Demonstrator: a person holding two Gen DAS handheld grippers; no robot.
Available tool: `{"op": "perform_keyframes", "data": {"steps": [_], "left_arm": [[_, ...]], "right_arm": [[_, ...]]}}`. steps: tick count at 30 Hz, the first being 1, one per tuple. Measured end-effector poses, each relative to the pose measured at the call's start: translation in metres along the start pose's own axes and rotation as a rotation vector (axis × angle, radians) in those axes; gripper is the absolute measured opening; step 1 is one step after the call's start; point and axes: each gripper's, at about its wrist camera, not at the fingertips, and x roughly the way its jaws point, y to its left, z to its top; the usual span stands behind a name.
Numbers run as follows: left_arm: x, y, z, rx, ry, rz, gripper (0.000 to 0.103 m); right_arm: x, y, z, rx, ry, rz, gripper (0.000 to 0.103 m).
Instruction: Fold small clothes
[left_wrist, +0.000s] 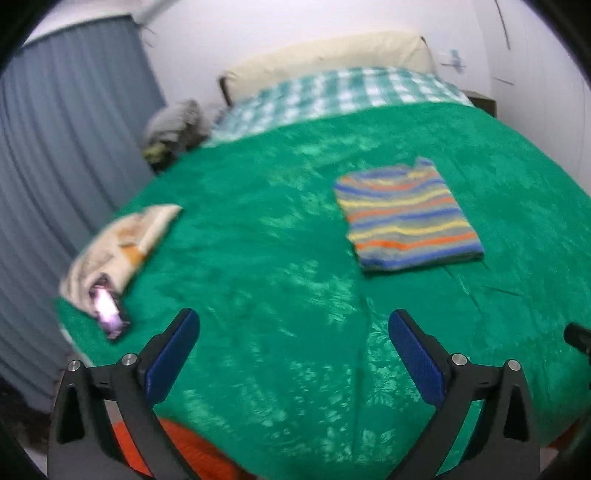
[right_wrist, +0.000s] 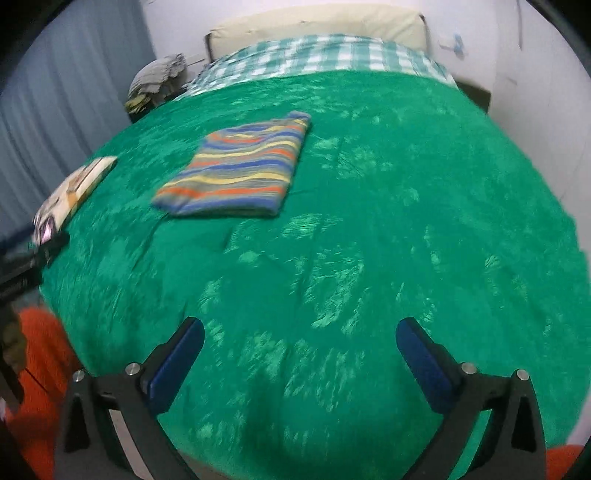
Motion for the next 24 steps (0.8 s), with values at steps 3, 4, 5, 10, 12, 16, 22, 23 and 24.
{"op": "perform_keyframes", "data": {"steps": [3, 4, 5, 10, 12, 16, 22, 23, 24], "left_arm": [[-0.012, 0.002, 0.009, 0.041, 0.058, -0.044, 0.102], [-0.015, 0.002, 0.01, 0.044, 0.058, -0.04, 0.102], [-0.022, 0.007, 0.013, 0.032, 0.052, -0.027, 0.102], [-0.044, 0.021, 0.012, -0.037, 0.08, -0.125, 0.102], [-0.051, 0.03, 0.009, -0.081, 0.113, -0.188, 0.102], [-0.068, 0.036, 0.015, -0.075, 0.128, -0.218, 0.103], [-0.108, 0.034, 0.034, -0.063, 0.041, -0.204, 0.103], [-0.112, 0.034, 0.035, -0.074, 0.043, -0.211, 0.103], [-0.115, 0.034, 0.035, -0.087, 0.042, -0.209, 0.103]], "right_arm": [[-0.024, 0.018, 0.016, -0.056, -0.051, -0.019, 0.103], [-0.03, 0.024, 0.023, -0.061, -0.06, -0.027, 0.102], [-0.036, 0.03, 0.028, -0.057, -0.067, -0.034, 0.103], [-0.044, 0.058, 0.038, -0.04, -0.016, -0.005, 0.103], [-0.051, 0.068, 0.035, -0.063, -0.015, 0.004, 0.102], [-0.078, 0.079, 0.043, -0.104, -0.051, 0.002, 0.102], [-0.13, 0.092, 0.076, -0.169, -0.131, -0.002, 0.103], [-0.136, 0.092, 0.078, -0.181, -0.132, -0.013, 0.102], [-0.141, 0.092, 0.079, -0.189, -0.132, -0.023, 0.102]]}}
